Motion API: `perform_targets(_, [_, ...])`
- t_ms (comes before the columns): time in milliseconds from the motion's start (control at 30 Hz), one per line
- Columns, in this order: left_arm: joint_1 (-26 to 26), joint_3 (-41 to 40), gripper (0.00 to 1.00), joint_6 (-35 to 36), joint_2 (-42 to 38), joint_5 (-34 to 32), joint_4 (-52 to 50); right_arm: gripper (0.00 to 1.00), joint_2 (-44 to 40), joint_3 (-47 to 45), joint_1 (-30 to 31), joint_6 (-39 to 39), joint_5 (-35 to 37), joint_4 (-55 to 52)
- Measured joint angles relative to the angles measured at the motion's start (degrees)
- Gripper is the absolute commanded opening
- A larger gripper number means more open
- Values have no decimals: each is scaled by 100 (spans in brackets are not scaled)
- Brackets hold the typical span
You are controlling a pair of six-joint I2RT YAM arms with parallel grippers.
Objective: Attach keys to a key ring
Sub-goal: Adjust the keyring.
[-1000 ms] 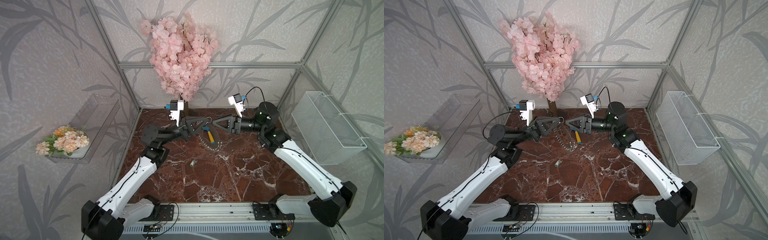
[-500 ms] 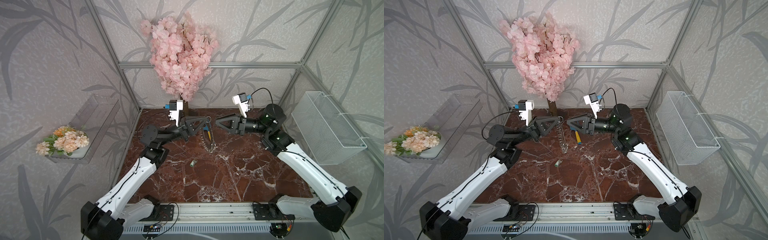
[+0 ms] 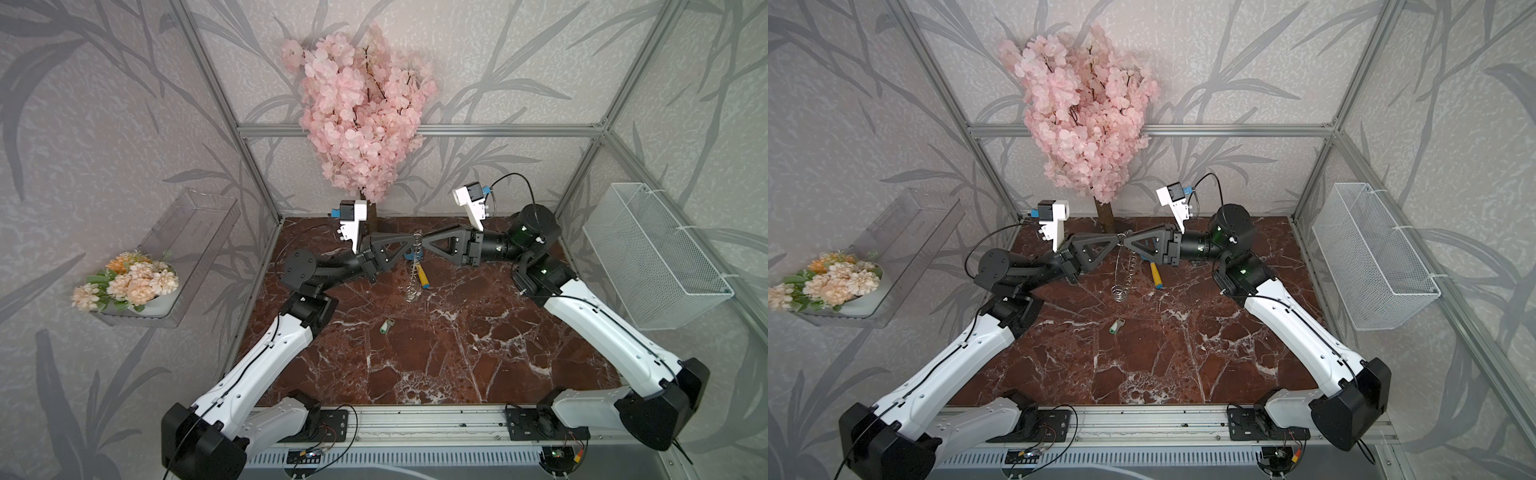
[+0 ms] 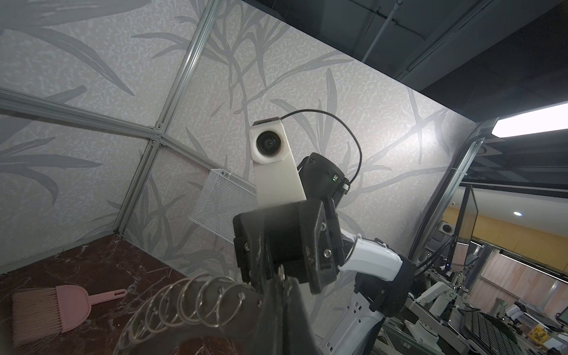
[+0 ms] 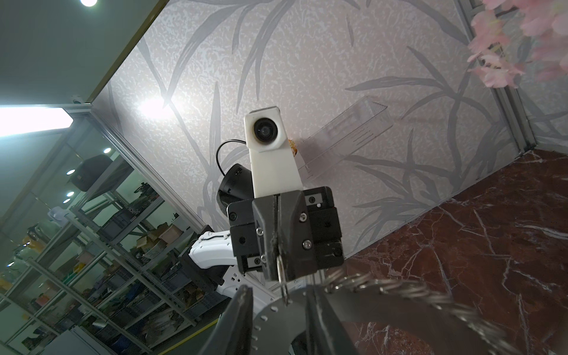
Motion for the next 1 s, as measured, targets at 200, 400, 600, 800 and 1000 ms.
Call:
perform_targets(200, [-2, 0, 0, 2, 0, 2, -2, 20, 59, 74, 42, -4, -35, 0])
perform_targets(400, [-2, 0, 0, 2, -15, 7, -2, 7, 79, 83, 46, -72, -33, -52])
perform_targets(600, [-4, 0, 4, 13, -37, -2, -50, 0, 87, 348, 55, -439, -33, -588])
perform_targets(800, [-7, 9, 21, 125, -46, 0, -254, 0, 127, 815, 59, -1082, -26, -1659])
perform_targets(1000, [-7, 103, 21, 168, -42, 22, -385, 0, 181, 1248, 59, -1676, -11, -2618])
